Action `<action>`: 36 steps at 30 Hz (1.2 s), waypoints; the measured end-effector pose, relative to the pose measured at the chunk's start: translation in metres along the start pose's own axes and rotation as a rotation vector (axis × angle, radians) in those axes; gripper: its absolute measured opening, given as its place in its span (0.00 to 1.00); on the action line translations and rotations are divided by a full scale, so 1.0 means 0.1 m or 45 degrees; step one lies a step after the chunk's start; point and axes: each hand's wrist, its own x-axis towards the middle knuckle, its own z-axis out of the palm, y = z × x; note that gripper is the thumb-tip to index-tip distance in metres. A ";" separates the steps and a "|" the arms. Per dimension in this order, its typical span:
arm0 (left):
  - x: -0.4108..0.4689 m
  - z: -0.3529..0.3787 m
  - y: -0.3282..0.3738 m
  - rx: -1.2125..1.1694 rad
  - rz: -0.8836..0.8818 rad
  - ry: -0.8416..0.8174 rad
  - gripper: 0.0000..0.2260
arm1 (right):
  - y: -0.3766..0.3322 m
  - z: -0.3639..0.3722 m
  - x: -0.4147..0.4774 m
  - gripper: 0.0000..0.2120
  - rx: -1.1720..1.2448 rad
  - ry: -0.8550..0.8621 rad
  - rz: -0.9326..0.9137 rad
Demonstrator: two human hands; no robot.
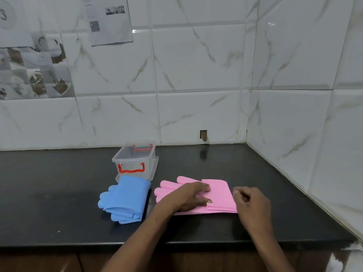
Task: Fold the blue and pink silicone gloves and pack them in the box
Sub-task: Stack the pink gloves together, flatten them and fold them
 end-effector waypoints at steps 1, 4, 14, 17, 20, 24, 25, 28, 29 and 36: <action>-0.01 0.01 -0.01 -0.044 -0.014 0.017 0.24 | 0.00 -0.01 0.02 0.07 -0.089 0.000 0.104; -0.03 0.06 -0.03 -0.104 -0.042 0.085 0.25 | -0.06 0.06 0.08 0.16 -0.383 -0.192 0.234; -0.05 -0.02 0.11 -0.015 -0.060 0.106 0.26 | -0.15 0.21 0.36 0.15 -0.170 -0.500 0.429; -0.02 0.02 0.23 0.039 -0.013 0.157 0.21 | -0.07 0.15 0.38 0.13 -0.128 -0.422 0.375; 0.06 0.11 0.39 0.094 0.034 0.195 0.18 | -0.03 0.03 0.41 0.11 -0.057 -0.332 0.355; 0.19 0.19 0.52 0.187 0.094 0.223 0.16 | -0.02 -0.01 0.37 0.08 -0.088 -0.198 0.374; 0.21 0.20 0.51 0.182 0.090 0.216 0.15 | -0.02 0.00 0.33 0.09 -0.087 -0.183 0.377; 0.23 0.17 0.41 0.064 0.018 0.171 0.14 | -0.03 0.04 0.19 0.20 -0.033 -0.159 0.358; 0.22 0.14 0.36 -0.013 -0.001 0.147 0.12 | -0.05 0.05 0.15 0.24 -0.002 -0.158 0.341; 0.19 -0.10 0.27 -1.068 -0.326 0.008 0.36 | -0.34 0.16 -0.09 0.30 -0.222 -0.172 -0.242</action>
